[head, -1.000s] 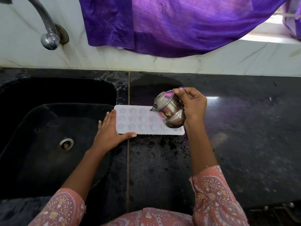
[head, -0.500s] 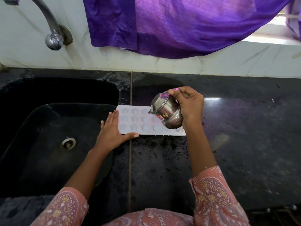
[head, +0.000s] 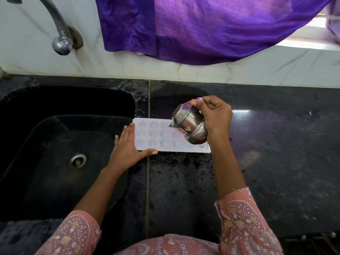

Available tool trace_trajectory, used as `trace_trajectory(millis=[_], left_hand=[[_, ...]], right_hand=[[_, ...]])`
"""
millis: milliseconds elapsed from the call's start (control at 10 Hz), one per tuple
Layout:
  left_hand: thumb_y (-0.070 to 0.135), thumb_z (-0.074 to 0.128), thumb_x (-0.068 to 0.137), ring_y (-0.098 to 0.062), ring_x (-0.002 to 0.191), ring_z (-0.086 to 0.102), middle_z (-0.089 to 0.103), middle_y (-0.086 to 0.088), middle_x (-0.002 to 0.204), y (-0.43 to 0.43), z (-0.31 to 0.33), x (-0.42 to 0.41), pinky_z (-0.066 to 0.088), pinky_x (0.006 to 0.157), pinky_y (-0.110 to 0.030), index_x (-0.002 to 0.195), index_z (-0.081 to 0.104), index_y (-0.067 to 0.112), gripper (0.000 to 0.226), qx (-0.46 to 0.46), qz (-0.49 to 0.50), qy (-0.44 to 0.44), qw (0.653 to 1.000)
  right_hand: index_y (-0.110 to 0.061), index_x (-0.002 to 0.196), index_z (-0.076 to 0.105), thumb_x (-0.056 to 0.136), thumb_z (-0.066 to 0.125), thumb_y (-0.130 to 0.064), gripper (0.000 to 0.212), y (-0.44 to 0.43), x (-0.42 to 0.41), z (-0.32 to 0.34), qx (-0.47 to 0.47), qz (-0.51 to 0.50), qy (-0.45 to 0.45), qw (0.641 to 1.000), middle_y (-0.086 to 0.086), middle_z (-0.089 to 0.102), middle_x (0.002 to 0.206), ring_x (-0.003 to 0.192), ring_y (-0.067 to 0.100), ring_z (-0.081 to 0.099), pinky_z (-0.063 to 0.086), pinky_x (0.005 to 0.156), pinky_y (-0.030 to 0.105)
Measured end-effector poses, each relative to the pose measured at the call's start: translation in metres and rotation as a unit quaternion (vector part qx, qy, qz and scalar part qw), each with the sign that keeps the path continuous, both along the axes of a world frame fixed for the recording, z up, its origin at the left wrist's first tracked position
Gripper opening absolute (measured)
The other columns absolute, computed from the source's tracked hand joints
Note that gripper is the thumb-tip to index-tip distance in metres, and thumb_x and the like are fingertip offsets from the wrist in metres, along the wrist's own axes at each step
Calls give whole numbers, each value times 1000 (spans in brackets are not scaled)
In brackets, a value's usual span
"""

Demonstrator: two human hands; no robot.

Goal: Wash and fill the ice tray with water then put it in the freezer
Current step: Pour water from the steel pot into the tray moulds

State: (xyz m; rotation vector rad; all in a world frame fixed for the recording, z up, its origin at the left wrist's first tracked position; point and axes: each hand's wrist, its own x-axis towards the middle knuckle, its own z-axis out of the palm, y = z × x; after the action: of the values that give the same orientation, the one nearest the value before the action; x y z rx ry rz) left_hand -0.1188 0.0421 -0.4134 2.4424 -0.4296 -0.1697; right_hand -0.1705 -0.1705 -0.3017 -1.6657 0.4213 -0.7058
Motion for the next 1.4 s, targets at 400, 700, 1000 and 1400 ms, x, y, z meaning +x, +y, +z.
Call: trace_trajectory(millis=[400,700,1000,1400], left_hand=[[75,56,51,-14,146,-1,7,0,159,0,-1,0,-2,116,-43,151,6,14,127,-5,1,-5,1000],[77,54,50,-15,146,-1,7,0,159,0,0,0,-2,116,-44,151,6,14,128,-8,-2,-7,1000],[76,55,51,-14,146,-3,6,1,159,0,1,-2,-3,116,-43,151,4,14,128,-10,0,-3,1000],[76,55,52,-13,146,-3,6,1,159,0,1,-2,-3,116,-42,151,4,14,127,-6,0,-1,1000]], right_hand=[[-26,70,67,70,79,-17,15,1,-2,5,-7,-2,-6,1000,-10,68,69,66,-1,64,54,69,21],[-26,70,67,69,79,-17,15,3,0,6,-11,3,-10,1000,-9,69,69,67,3,65,55,70,25],[-24,69,68,69,79,-16,14,4,0,8,-13,3,-14,1000,-9,69,67,65,2,64,55,68,24],[-27,68,67,70,79,-18,15,4,0,8,-28,-4,-5,1000,-10,68,67,66,3,64,56,71,27]])
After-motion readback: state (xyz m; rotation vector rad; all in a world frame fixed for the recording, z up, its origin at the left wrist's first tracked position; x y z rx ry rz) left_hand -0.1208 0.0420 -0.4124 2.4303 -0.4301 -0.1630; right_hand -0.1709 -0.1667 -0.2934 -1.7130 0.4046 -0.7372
